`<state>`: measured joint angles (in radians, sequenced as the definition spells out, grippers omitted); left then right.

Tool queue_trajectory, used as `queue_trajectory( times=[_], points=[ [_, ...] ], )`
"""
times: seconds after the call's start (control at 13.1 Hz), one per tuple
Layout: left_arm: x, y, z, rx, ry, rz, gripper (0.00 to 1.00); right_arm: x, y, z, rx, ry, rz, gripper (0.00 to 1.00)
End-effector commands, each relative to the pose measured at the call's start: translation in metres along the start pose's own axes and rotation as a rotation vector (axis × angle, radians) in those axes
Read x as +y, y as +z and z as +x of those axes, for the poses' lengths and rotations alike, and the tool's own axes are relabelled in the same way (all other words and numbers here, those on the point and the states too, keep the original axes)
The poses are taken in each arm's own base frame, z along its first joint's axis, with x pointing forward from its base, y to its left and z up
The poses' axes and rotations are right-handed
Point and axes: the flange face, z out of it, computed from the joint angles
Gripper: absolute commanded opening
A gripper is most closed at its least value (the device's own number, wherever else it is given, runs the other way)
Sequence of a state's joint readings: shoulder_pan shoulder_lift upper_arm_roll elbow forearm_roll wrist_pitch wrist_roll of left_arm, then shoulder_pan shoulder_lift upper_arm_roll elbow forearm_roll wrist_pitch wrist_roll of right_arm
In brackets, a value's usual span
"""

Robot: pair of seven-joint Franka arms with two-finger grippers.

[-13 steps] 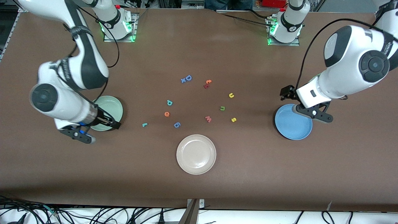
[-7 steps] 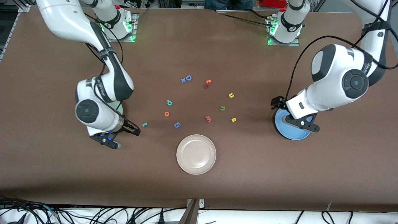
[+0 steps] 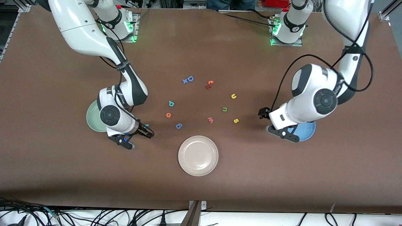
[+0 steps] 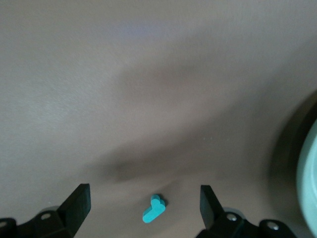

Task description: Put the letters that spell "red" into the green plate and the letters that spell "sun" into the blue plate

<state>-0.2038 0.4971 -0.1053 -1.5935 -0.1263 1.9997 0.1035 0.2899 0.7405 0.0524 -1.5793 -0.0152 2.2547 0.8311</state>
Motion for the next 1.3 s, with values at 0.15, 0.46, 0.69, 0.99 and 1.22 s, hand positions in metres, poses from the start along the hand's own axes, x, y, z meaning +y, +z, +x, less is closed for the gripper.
queue_trajectory(
  times=[0.15,0.46,0.69,0.99,1.22],
  points=[
    [0.024,0.024,0.033,0.039,0.027,0.001,0.97,-0.004,0.004,-0.012,-0.068,0.079,0.048,0.92],
    [0.045,0.045,0.042,0.067,0.053,0.143,0.96,0.003,0.009,-0.012,-0.099,0.089,0.041,0.70],
    [0.048,0.064,0.042,0.047,0.013,0.145,0.96,0.006,0.011,-0.011,-0.101,0.081,0.035,0.70],
    [0.062,0.081,0.041,0.026,-0.006,0.145,0.96,0.010,0.017,-0.014,-0.110,0.084,0.024,0.61],
    [0.062,0.093,0.041,0.018,-0.096,0.146,0.96,0.012,0.017,-0.013,-0.111,0.083,0.022,0.46]
  ],
)
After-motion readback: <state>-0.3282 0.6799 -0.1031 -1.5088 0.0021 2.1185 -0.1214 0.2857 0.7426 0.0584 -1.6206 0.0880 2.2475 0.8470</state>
